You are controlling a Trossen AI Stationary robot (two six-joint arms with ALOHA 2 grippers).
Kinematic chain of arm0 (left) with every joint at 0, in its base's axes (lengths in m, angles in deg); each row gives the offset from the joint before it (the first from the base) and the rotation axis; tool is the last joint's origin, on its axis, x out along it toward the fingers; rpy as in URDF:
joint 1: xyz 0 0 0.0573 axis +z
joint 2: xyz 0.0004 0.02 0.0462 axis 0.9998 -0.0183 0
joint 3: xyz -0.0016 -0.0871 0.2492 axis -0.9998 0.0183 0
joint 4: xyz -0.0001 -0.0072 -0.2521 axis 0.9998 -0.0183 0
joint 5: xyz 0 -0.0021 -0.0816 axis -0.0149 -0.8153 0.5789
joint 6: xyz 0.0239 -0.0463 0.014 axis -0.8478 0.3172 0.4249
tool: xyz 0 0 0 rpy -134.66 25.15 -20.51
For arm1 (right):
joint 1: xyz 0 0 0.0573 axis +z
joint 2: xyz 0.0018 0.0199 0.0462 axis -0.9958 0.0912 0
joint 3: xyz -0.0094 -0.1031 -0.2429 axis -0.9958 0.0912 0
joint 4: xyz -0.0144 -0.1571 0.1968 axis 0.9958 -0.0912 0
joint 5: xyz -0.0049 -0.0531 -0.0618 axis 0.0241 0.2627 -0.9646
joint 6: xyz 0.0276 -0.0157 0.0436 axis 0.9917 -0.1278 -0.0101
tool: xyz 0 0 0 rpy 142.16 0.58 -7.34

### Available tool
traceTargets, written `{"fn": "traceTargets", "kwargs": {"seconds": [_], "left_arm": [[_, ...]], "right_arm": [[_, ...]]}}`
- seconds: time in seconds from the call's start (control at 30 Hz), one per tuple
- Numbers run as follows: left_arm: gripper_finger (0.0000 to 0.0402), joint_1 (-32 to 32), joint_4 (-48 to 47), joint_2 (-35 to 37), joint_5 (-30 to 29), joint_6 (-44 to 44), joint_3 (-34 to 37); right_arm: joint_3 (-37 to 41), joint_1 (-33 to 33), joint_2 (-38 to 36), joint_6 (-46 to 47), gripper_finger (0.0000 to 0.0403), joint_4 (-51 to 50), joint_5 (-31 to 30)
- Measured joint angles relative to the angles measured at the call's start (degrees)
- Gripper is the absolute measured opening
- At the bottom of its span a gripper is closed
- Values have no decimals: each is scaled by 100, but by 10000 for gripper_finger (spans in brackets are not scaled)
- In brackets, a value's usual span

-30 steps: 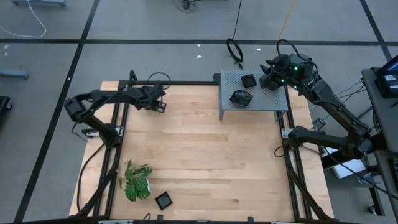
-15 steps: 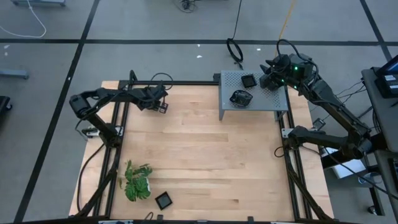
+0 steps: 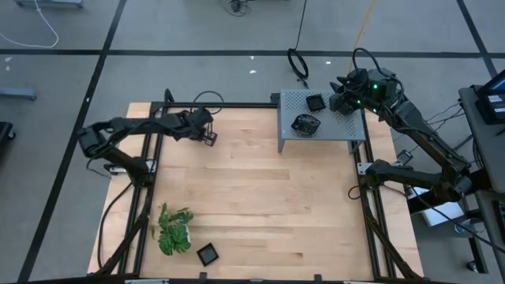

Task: Pick & Place Mini shaped plates
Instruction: Stack the leaf-shaped plate on top of the other leaf-shaped plates

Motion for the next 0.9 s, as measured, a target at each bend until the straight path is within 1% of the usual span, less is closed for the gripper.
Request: {"fn": "traceTargets", "kwargs": {"seconds": [0.07, 0.2, 0.33, 0.43, 0.5, 0.63, 0.77, 0.9], "left_arm": [[10, -226, -41, 259, 33, -166, -54], [4, -731, 70, 722, 193, -684, -242], [11, -1309, 185, 1035, 290, -1368, -347], [5, -1751, 428, 1082, 293, -1945, -375], [5, -1994, 387, 1063, 296, -2260, -364], [13, -2430, 443, 822, 277, -2944, -369], [4, -2721, 653, 561, 264, -3684, -364], [15, -2865, 1159, 211, 263, -4458, -364]], "right_arm": [[0, 8, 0, -6, 139, 0, 41], [0, 140, 10, -207, 139, 4, 726], [0, 475, 93, -335, 139, 48, 1354], [0, 839, 237, -343, 139, 46, 1354], [0, 1103, 367, -348, 139, 58, 1337], [2, 1606, 708, -348, 139, 250, 1316], [2, 2089, 1046, -348, 139, 789, 1305], [2, 2543, 1348, -348, 139, 1444, 1277]]}}
